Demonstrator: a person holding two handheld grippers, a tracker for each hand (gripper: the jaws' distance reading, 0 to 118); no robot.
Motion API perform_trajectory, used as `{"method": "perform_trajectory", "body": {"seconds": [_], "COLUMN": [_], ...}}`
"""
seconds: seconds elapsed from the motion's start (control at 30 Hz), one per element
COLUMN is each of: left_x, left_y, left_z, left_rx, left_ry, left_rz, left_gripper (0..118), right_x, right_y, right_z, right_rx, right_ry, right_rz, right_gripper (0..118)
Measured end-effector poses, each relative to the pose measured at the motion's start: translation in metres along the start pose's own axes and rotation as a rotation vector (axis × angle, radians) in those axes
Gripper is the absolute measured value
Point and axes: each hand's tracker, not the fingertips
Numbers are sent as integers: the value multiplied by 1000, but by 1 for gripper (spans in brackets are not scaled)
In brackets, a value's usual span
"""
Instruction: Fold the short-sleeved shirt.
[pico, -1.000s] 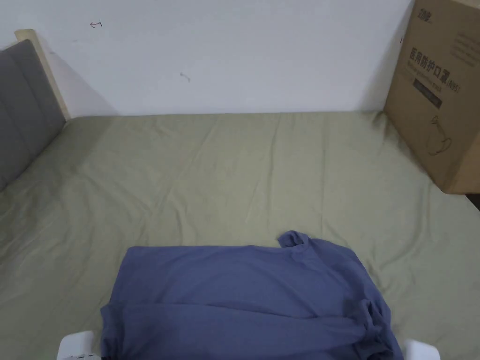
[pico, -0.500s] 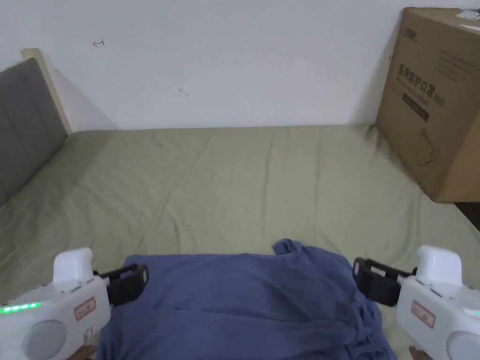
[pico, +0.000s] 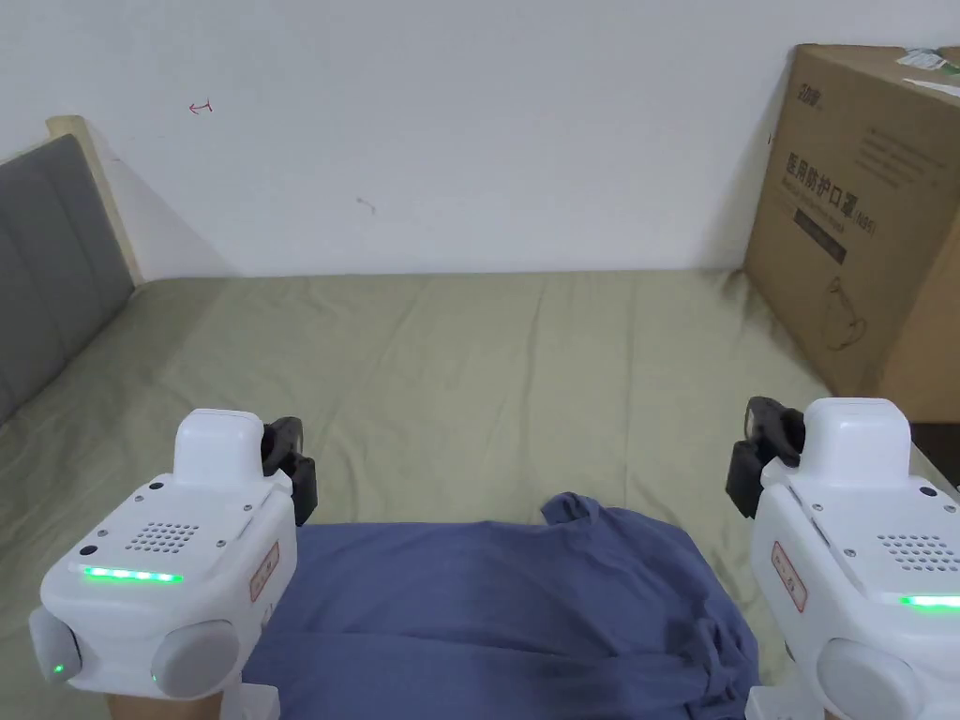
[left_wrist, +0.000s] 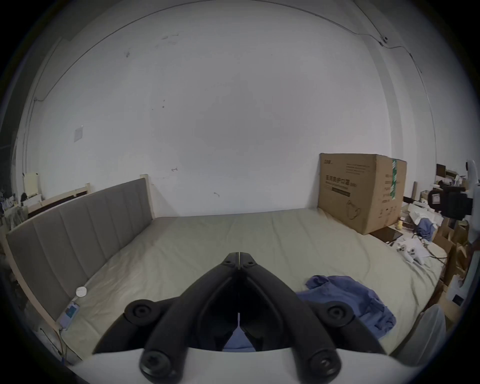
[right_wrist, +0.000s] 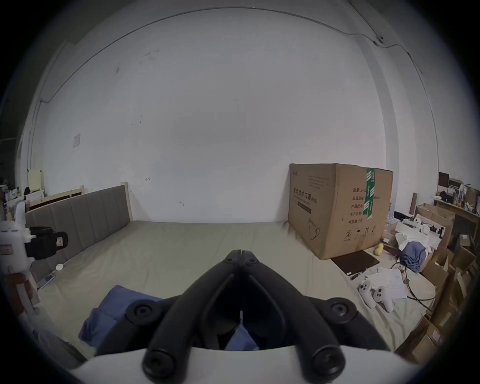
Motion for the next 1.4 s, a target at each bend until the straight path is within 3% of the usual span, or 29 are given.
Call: {"method": "perform_trajectory", "body": {"seconds": [0.47,0.63,0.77,0.8,0.83,0.87,0.9,0.93,1.0,1.27,1.33,1.4], "left_x": [-56,-94,-125,-132,-137,-142,-145,-148,-153,-160,-154,-145], "left_y": [-2,-12,-34,-41,-47,-55,-64,-71,-88,-152,-161,-169], "left_z": [-51,-114,-174,-187,-199,-211,-219,-228,-247,-294,-299,-304], "left_rx": [-163,-362,-521,-548,-568,-585,-610,-649,-702,-847,-871,-910], "left_ry": [33,20,26,44,57,62,63,67,103,140,142,117], "left_rz": [26,58,161,187,199,209,223,223,228,229,187,147], "left_gripper": [0,0,0,5,19,40,70,84,92,88,67,55], "right_x": [-7,-10,-9,-8,-7,-6,-4,-3,-1,10,13,16], "right_y": [-7,-14,-23,-26,-29,-32,-35,-39,-46,-67,-72,-76], "right_z": [-39,-67,-90,-96,-101,-107,-112,-117,-127,-150,-153,-155], "right_rx": [-68,-100,-126,-139,-151,-162,-174,-185,-210,-266,-280,-292], "right_ry": [39,44,30,27,24,21,19,15,4,-34,-47,-62], "right_rz": [-1,6,7,7,7,6,8,11,18,11,9,14], "right_gripper": [0,0,0,0,0,0,0,0,0,0,0,0]}}
